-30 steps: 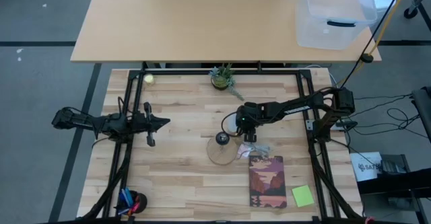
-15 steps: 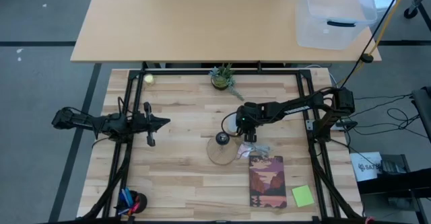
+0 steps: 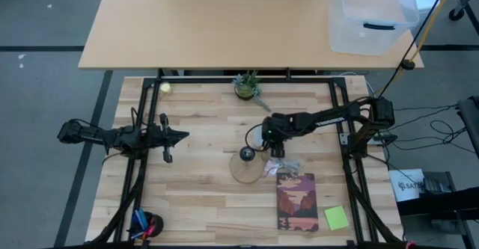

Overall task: Screw lightbulb
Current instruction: Remove the white lightbulb from the silver lamp, then return to Home Position

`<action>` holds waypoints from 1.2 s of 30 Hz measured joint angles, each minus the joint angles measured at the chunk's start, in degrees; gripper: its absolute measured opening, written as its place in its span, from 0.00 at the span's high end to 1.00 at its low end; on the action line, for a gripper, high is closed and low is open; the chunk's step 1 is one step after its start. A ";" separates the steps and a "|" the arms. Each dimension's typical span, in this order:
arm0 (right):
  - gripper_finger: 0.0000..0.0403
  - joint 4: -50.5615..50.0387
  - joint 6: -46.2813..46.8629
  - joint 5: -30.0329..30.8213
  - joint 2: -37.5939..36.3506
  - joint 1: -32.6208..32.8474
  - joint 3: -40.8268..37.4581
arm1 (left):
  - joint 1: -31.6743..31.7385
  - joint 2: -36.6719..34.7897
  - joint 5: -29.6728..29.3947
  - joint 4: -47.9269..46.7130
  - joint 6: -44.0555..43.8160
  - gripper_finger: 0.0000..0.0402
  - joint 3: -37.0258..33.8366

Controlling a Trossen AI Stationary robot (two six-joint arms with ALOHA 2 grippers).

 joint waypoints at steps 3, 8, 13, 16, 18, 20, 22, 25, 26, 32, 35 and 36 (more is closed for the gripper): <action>0.48 -2.00 0.11 0.00 -0.04 0.06 1.71 | 0.00 0.00 -0.02 -0.02 -0.04 1.00 0.00; 0.40 -5.65 -0.17 0.02 -0.07 0.38 5.43 | 0.00 0.00 -0.02 0.00 -0.03 1.00 0.00; 0.36 -9.90 -1.54 0.22 -0.07 1.57 10.38 | 0.00 0.00 -0.04 0.00 -0.04 1.00 0.00; 0.36 -14.30 -1.81 0.24 -0.07 2.16 14.04 | 0.00 0.00 -0.04 0.00 -0.04 1.00 0.00; 0.36 -17.53 -1.87 0.32 -0.09 2.54 16.40 | 0.00 0.00 -0.04 0.00 -0.04 1.00 0.00; 0.36 -21.30 -1.84 0.47 -0.09 2.83 18.52 | 0.00 0.00 -0.04 0.00 -0.04 1.00 0.00; 0.36 -25.94 -1.37 1.27 -0.09 3.05 20.92 | 0.00 0.00 -0.06 0.00 -0.04 1.00 0.00; 0.37 -33.33 0.46 5.63 -0.09 3.79 24.65 | 0.00 0.00 -0.07 0.00 -0.04 1.00 0.00; 0.37 -35.77 0.99 7.15 -0.16 4.13 25.90 | 0.00 0.00 -0.07 0.00 -0.04 1.00 0.00; 0.56 -32.87 -1.19 9.20 -6.79 5.72 28.79 | 0.00 0.00 -0.07 0.00 -0.04 1.00 0.00; 0.75 -26.15 -2.56 9.18 -12.99 5.65 28.45 | 0.00 0.02 -0.07 0.00 -0.04 1.00 0.00; 0.82 -23.56 -3.42 8.99 -15.44 5.64 27.85 | 0.00 0.02 -0.07 0.01 -0.04 1.00 0.00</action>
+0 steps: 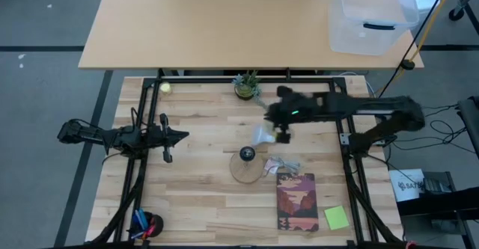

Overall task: Screw lightbulb
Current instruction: Return to Home Position

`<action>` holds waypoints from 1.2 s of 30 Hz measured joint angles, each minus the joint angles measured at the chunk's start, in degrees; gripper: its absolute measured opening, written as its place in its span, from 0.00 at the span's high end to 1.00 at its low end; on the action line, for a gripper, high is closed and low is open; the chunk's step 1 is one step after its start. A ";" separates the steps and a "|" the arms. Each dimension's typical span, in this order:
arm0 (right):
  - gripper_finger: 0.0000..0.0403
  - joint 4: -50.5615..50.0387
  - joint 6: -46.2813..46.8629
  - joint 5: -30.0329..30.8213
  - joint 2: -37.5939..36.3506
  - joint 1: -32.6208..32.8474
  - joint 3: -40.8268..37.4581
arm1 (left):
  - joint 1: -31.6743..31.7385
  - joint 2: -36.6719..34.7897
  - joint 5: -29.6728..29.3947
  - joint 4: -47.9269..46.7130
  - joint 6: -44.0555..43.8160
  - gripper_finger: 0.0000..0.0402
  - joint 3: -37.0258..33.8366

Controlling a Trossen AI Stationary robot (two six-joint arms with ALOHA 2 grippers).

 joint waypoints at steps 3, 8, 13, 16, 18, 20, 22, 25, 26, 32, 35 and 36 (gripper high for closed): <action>0.97 7.14 -3.30 -4.25 -7.63 0.07 -3.64 | -0.01 0.00 -0.02 0.01 0.00 1.00 0.00; 0.99 18.94 -5.87 -10.67 -21.27 0.12 -16.33 | 0.00 0.00 -0.02 -0.01 -0.01 1.00 0.00; 1.00 35.79 -4.44 -13.06 -36.12 0.11 -36.99 | 0.00 0.00 -0.02 -0.01 -0.01 1.00 0.00; 1.00 48.61 -2.07 -15.23 -43.06 0.11 -49.65 | -0.01 -0.01 -0.03 -0.01 -0.02 1.00 0.00; 1.00 53.97 -0.50 -16.37 -46.42 0.11 -56.28 | -0.01 0.00 -0.04 -0.01 -0.02 1.00 0.00; 1.00 57.43 1.11 -16.61 -49.28 0.11 -61.52 | 0.00 0.00 -0.04 -0.01 -0.02 1.00 0.00; 1.00 58.49 1.72 -16.62 -51.74 0.11 -65.88 | -0.01 0.00 -0.04 -0.01 -0.01 1.00 0.00; 1.00 58.95 2.00 -17.65 -55.04 0.11 -70.86 | 0.00 0.00 -0.04 -0.01 -0.02 1.00 0.00; 1.00 59.17 2.01 -17.91 -56.23 0.11 -72.07 | 0.00 0.00 -0.03 -0.01 -0.02 1.00 0.00; 1.00 58.62 0.89 -21.04 -63.86 0.09 -77.31 | 0.00 0.00 -0.04 -0.01 0.00 1.00 0.00; 1.00 56.09 0.44 -22.71 -67.44 -0.02 -77.20 | 0.00 0.00 -0.04 -0.01 -0.02 1.00 0.00; 1.00 55.48 0.40 -22.73 -68.54 -0.04 -77.20 | 0.00 -0.02 -0.04 -0.01 -0.02 1.00 0.00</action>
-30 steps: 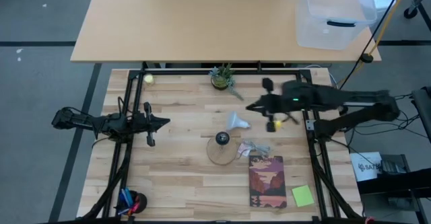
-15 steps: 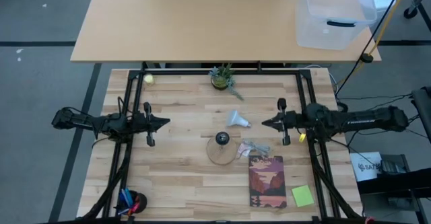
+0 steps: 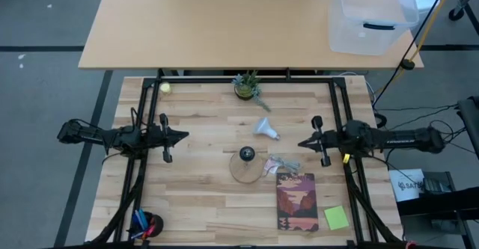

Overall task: Screw lightbulb
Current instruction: Return to Home Position

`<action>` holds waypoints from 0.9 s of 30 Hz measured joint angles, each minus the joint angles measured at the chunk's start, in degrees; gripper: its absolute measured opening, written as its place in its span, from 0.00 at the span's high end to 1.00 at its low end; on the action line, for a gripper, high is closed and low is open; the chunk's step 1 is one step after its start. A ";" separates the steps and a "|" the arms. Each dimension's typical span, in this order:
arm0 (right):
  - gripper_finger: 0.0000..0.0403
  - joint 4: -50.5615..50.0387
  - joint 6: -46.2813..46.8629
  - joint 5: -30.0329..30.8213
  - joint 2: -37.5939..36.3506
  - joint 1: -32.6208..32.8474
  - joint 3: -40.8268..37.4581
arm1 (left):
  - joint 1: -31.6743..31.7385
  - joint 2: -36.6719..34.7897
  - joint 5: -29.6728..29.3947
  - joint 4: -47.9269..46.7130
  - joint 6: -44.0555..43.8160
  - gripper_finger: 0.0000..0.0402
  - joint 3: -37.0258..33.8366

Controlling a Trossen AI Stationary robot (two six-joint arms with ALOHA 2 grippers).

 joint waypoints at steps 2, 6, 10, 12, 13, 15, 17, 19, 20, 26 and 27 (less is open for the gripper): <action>1.00 -1.06 -0.61 0.00 -1.98 0.00 0.02 | -0.01 0.02 0.00 0.00 0.01 1.00 0.00; 1.00 -3.15 -1.60 0.00 -5.13 0.00 0.02 | 0.00 0.02 0.00 0.00 0.02 1.00 0.00; 1.00 -5.88 -1.42 -3.05 -7.36 0.00 0.02 | 0.00 0.02 0.00 0.00 0.00 1.00 0.00; 1.00 -7.20 -1.20 -4.40 -8.46 0.01 0.02 | 0.00 0.02 0.00 0.00 0.01 1.00 0.00; 1.00 -8.01 -0.77 -4.55 -9.06 0.01 0.02 | -0.02 0.02 0.00 0.00 0.01 1.00 0.00; 1.00 -8.18 -0.20 -4.52 -10.35 0.00 0.04 | -0.01 0.01 0.00 0.00 0.00 1.00 0.00; 1.00 -8.19 -0.76 -4.60 -11.71 0.00 0.07 | -0.02 0.02 0.00 0.00 0.02 1.00 0.00; 1.00 -8.11 -2.09 -4.55 -12.35 0.00 0.10 | -0.02 0.02 0.00 0.02 0.02 1.00 0.00; 1.00 -8.17 -2.50 -4.35 -12.33 0.00 0.11 | -0.02 0.01 0.00 0.00 0.01 1.00 0.00; 1.00 -7.61 -1.90 -4.27 -12.24 0.00 0.09 | -0.01 0.00 0.00 0.00 0.00 1.00 0.00; 1.00 -7.04 -1.41 -4.23 -12.24 0.00 0.09 | -0.01 0.02 0.00 0.00 0.02 1.00 0.00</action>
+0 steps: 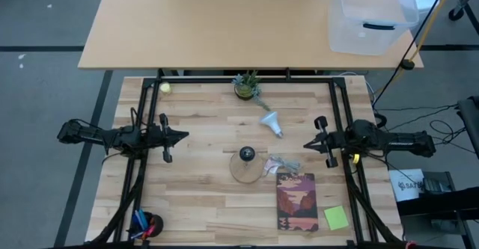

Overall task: Screw lightbulb
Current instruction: Return to Home Position

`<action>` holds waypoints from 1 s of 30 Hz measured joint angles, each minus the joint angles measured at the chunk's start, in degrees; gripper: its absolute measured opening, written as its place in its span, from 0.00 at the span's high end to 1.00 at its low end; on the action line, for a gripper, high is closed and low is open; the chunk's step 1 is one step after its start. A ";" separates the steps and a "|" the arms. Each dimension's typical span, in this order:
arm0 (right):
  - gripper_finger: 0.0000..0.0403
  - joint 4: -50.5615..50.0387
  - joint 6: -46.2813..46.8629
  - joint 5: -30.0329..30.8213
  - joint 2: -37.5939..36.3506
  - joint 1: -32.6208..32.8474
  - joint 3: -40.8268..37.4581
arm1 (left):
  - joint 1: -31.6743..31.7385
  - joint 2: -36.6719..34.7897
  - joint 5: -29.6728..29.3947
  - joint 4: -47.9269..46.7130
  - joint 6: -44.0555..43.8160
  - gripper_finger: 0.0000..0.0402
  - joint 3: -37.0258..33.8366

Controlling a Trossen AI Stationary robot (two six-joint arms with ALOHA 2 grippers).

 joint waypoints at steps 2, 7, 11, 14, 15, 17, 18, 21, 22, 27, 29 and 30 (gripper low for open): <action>1.00 1.47 1.38 0.09 0.00 0.00 0.00 | 0.01 0.00 0.00 0.00 -0.02 1.00 0.00; 1.00 1.37 5.26 0.13 0.01 0.00 0.00 | -0.01 -0.01 0.00 0.00 -0.02 1.00 0.00; 1.00 1.32 6.66 0.13 0.02 0.00 0.00 | 0.01 0.00 0.00 0.00 -0.02 1.00 0.00; 1.00 1.30 6.68 0.13 0.04 0.00 0.00 | -0.01 0.00 0.00 0.01 -0.01 1.00 0.00; 1.00 1.28 6.67 0.15 0.04 0.00 0.00 | 0.00 0.00 0.00 0.00 -0.02 1.00 0.00; 1.00 1.24 6.66 0.15 0.04 0.00 0.00 | 0.01 0.00 0.00 0.00 -0.01 1.00 0.00; 1.00 1.25 6.68 0.15 0.04 0.00 0.00 | 0.02 0.00 0.00 0.00 0.00 1.00 0.00; 1.00 1.24 6.68 0.15 0.07 0.00 0.00 | 0.00 -0.01 0.00 0.00 -0.01 1.00 0.00; 1.00 1.24 6.68 0.15 0.07 0.00 0.00 | 0.00 0.00 0.00 0.00 0.00 1.00 0.00; 1.00 1.24 6.68 0.15 0.07 0.00 0.00 | -0.01 0.00 0.00 0.00 -0.02 1.00 0.00; 1.00 1.23 6.68 0.15 0.07 0.00 0.00 | 0.02 0.00 0.00 0.00 0.00 1.00 0.00; 1.00 1.23 6.68 0.15 0.07 0.00 0.00 | 0.01 0.00 0.00 0.00 -0.02 1.00 0.00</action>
